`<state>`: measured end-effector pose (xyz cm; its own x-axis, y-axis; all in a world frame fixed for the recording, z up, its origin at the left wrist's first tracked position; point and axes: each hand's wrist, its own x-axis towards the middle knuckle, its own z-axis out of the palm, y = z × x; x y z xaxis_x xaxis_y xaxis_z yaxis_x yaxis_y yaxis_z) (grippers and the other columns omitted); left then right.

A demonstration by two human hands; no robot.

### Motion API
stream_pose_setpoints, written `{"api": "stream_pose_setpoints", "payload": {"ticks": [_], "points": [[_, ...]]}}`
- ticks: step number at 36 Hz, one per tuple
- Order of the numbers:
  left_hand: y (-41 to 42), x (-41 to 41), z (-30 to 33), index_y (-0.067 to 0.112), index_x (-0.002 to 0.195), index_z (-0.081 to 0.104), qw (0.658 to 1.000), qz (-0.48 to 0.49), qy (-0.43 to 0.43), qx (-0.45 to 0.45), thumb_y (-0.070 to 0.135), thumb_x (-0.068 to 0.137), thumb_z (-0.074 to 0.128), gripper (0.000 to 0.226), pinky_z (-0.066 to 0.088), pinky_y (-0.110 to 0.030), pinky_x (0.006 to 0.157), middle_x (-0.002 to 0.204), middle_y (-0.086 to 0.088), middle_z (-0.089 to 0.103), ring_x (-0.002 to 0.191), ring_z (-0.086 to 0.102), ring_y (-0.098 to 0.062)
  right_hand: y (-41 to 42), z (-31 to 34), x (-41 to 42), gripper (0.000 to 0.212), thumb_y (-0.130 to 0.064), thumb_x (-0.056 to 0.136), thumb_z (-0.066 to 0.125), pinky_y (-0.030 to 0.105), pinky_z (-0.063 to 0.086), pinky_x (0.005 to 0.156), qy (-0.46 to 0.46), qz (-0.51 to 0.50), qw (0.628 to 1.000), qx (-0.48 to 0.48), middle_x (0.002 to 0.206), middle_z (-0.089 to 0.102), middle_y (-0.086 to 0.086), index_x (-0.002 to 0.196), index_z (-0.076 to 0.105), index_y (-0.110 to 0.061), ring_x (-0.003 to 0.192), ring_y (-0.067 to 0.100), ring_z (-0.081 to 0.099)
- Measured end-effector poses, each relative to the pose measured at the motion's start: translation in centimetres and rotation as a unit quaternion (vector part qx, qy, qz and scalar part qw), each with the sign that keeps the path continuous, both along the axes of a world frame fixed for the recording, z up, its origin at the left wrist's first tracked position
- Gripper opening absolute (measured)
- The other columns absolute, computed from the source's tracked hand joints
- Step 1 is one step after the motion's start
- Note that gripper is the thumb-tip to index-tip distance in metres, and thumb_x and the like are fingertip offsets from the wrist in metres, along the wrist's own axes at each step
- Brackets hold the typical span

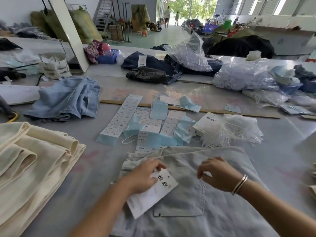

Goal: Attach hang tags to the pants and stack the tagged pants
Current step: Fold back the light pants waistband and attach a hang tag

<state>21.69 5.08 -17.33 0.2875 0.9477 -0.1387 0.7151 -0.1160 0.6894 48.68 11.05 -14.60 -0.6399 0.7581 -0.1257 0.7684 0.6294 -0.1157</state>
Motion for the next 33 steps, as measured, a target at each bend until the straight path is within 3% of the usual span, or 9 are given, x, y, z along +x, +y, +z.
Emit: {"api": "stream_pose_setpoints", "payload": {"ticks": [6,8,12,15,17,21,25,29,33], "points": [[-1.5,0.0,0.1,0.033,0.123,0.052,0.949,0.009,0.275,0.156,0.011,0.086,0.047,0.044,0.023,-0.031,0.105,0.135,0.013,0.043,0.129,0.036,-0.014,0.7,-1.2,-0.5,0.020,-0.003,0.086,0.060,0.021,0.046,0.068,0.200,-0.125,0.972,0.000,0.082,0.070,-0.003,0.091,0.074,-0.016,0.067,0.008,0.058],[-2.0,2.1,-0.3,0.030,0.119,0.055,0.946,0.052,0.265,0.180,0.018,0.086,0.046,0.037,0.023,-0.033,0.108,0.131,0.008,0.048,0.128,0.039,-0.018,2.1,-1.4,-1.4,0.019,-0.003,0.088,0.058,0.016,0.044,0.068,0.226,-0.152,0.962,0.026,0.087,0.068,0.001,0.095,0.073,-0.013,0.068,0.008,0.056],[-3.5,5.8,-2.1,0.021,0.113,0.066,0.956,0.129,0.176,0.194,0.036,0.078,0.060,0.039,0.045,-0.034,0.100,0.121,-0.003,0.063,0.113,0.059,-0.021,5.9,-2.0,-3.9,0.021,-0.009,0.091,0.057,0.027,0.050,0.086,0.234,-0.181,0.955,0.034,0.111,0.066,0.008,0.109,0.068,-0.010,0.094,0.021,0.063],[-3.4,6.3,-3.4,0.021,0.144,0.038,0.965,0.164,0.157,0.128,0.043,0.089,0.039,0.059,0.015,-0.030,0.117,0.154,-0.001,0.033,0.141,0.027,-0.014,8.5,-2.5,-5.6,0.026,-0.015,0.093,0.054,0.032,0.047,0.090,0.187,-0.206,0.959,0.053,0.119,0.064,0.009,0.116,0.065,-0.011,0.104,0.025,0.061],[-3.0,6.0,-3.5,0.021,0.147,0.033,0.960,0.196,0.147,0.135,0.044,0.090,0.038,0.062,0.013,-0.027,0.116,0.158,0.000,0.024,0.144,0.021,-0.011,10.0,-2.8,-6.2,0.030,-0.014,0.093,0.051,0.034,0.045,0.093,0.147,-0.224,0.962,0.052,0.122,0.062,0.012,0.120,0.063,-0.010,0.110,0.028,0.058],[-3.0,6.1,-3.1,0.014,0.120,0.065,0.956,0.207,0.151,0.143,0.038,0.072,0.066,0.054,0.045,-0.033,0.101,0.132,-0.007,0.060,0.122,0.057,-0.019,11.8,-3.6,-6.3,0.027,-0.013,0.093,0.047,0.034,0.048,0.088,0.091,-0.279,0.955,0.047,0.116,0.064,0.017,0.111,0.066,-0.005,0.106,0.031,0.060],[-2.9,5.9,-3.0,0.013,0.113,0.069,0.952,0.213,0.153,0.157,0.033,0.068,0.054,0.051,0.049,-0.037,0.096,0.123,-0.008,0.065,0.114,0.062,-0.022,12.0,-4.3,-6.4,0.028,-0.012,0.095,0.044,0.035,0.050,0.082,0.081,-0.286,0.952,0.073,0.108,0.067,0.018,0.103,0.068,-0.004,0.098,0.032,0.064],[-2.9,5.8,-2.8,0.011,0.111,0.070,0.939,0.242,0.183,0.159,0.033,0.064,0.040,0.060,0.047,-0.047,0.099,0.123,-0.011,0.065,0.114,0.062,-0.025,12.2,-4.1,-6.4,0.020,-0.018,0.092,0.049,0.036,0.049,0.076,0.181,-0.283,0.935,0.110,0.096,0.068,0.016,0.093,0.065,-0.006,0.086,0.031,0.061],[-3.0,6.1,-2.9,0.010,0.111,0.071,0.936,0.243,0.189,0.168,0.026,0.058,0.062,0.056,0.051,-0.044,0.095,0.123,-0.012,0.065,0.112,0.063,-0.025,12.2,-3.6,-6.5,0.028,-0.022,0.093,0.051,0.037,0.048,0.090,0.103,-0.229,0.965,0.072,0.119,0.064,0.011,0.116,0.062,-0.013,0.106,0.029,0.059]]}}
